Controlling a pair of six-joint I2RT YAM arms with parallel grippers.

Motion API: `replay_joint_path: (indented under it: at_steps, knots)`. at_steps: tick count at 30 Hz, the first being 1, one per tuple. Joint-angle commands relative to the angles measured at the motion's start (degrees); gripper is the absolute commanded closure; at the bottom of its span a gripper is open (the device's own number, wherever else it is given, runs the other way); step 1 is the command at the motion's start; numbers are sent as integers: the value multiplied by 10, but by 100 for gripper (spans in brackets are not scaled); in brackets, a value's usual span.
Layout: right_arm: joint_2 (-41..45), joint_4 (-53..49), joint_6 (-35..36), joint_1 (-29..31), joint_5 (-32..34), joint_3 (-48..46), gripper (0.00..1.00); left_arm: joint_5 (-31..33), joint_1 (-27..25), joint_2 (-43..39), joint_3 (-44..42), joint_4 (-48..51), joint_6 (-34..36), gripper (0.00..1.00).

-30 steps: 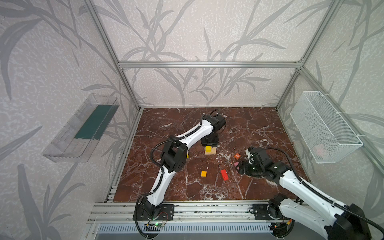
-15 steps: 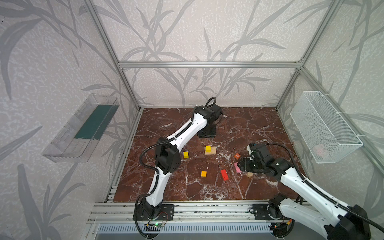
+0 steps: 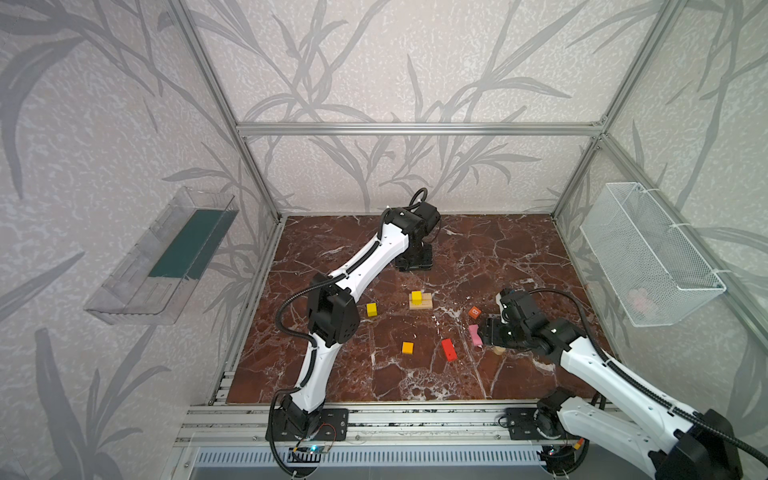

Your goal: Build the wood block tower

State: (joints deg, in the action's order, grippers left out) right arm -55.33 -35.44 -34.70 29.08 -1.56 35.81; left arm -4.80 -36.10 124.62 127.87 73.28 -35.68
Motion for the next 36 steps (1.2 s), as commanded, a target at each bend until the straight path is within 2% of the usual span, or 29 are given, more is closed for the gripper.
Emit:
replay_joint_path:
  at_steps: [1,5,10,18,22,30,36]
  knots:
    - [6,-6,-1,-3,6,-10,28,4,7,6,28,6,-4,52]
    - [6,3,-7,-3,-2,-17,28,29,5,-13,24,17,1,53]
    - [11,3,-10,-3,-6,-18,29,0,1,-54,-44,-52,-4,52]
    - [34,3,-12,-3,-9,-34,29,1,3,-36,-10,-33,-16,52]
    - [39,19,-15,-3,-23,-33,30,-17,-4,-67,-47,-71,-21,52]
    - [32,18,11,-3,-27,7,30,18,-5,-146,-153,-122,-26,50]
    - [0,18,26,4,-35,46,31,48,-4,-177,-212,-126,-18,50]
